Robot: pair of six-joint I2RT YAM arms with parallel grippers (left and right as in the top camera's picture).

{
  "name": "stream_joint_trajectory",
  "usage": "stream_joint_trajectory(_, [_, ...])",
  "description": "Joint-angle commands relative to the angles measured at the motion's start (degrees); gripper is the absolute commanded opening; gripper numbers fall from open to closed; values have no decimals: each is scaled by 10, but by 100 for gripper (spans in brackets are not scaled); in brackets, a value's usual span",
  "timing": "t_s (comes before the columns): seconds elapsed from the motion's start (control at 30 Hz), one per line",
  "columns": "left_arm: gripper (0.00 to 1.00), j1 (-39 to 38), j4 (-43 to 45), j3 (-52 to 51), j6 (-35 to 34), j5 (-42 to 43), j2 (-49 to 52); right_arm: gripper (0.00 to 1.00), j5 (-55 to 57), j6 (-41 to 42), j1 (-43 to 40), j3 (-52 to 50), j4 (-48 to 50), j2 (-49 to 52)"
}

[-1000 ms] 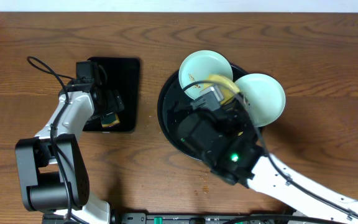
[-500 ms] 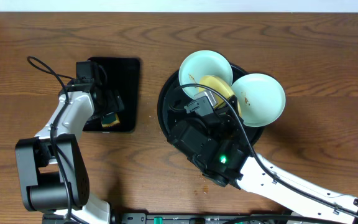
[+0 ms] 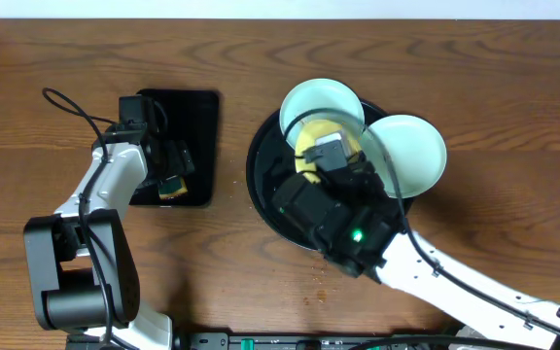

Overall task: Clean dirty plates on tray and stack at the side
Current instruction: 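Lift the yellow plate off the round tray with the right gripper, then carry the yellow plate right and set it on the table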

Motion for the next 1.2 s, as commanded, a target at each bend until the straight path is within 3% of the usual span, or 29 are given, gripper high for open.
stream_joint_trajectory(0.0, [93,1,0,-3,5,-3,7,1,-80,36,-44,4,9,-5])
stream_joint_trajectory(0.67, [93,1,0,-3,5,-3,7,1,-450,82,-242,4,31,-52])
stream_joint_trajectory(0.83, [93,1,0,-3,5,-3,7,1,-512,93,-357,4,33,-82])
stream_joint_trajectory(1.17, [93,1,0,-3,5,-3,7,1,-594,82,-708,4,33,-89])
